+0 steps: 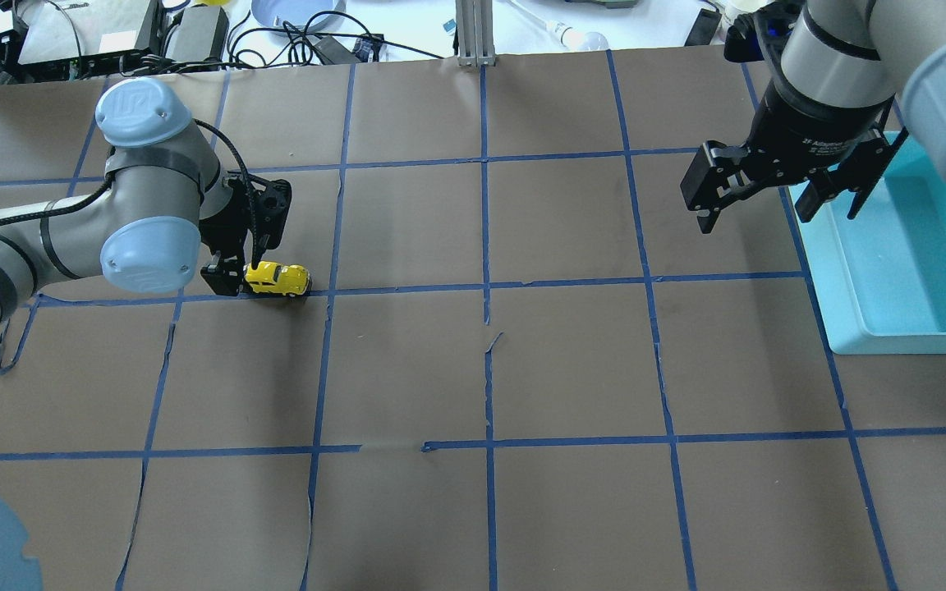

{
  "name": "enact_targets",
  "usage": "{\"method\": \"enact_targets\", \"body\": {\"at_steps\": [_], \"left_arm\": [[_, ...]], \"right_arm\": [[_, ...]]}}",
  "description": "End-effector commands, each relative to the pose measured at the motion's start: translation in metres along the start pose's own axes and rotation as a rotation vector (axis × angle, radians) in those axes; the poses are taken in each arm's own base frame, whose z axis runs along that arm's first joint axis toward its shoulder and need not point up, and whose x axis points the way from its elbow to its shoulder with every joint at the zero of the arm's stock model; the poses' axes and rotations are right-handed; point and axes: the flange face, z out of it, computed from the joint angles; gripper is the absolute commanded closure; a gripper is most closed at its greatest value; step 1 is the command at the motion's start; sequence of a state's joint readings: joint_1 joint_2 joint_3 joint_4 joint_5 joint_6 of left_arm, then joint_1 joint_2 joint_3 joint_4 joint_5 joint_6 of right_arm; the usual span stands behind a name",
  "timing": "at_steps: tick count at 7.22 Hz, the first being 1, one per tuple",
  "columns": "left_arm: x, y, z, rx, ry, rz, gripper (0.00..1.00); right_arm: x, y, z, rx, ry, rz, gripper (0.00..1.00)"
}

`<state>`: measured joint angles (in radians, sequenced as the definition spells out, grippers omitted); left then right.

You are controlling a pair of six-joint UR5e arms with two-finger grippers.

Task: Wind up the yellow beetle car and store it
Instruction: 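Lower the left gripper and close it on the yellow car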

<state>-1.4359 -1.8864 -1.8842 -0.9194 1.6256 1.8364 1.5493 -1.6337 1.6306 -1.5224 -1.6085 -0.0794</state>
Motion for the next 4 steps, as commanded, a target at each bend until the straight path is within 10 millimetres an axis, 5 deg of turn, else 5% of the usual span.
{"method": "enact_targets", "body": {"at_steps": [1,4], "left_arm": [[-0.007,0.009,0.02,0.008,0.012,0.011,0.05],[-0.014,0.012,0.04,0.052,0.02,-0.117,0.06]], "right_arm": [[0.0,0.0,0.0,0.002,0.001,0.0,0.0],[0.0,0.0,0.0,0.002,0.001,0.0,0.0]]}}
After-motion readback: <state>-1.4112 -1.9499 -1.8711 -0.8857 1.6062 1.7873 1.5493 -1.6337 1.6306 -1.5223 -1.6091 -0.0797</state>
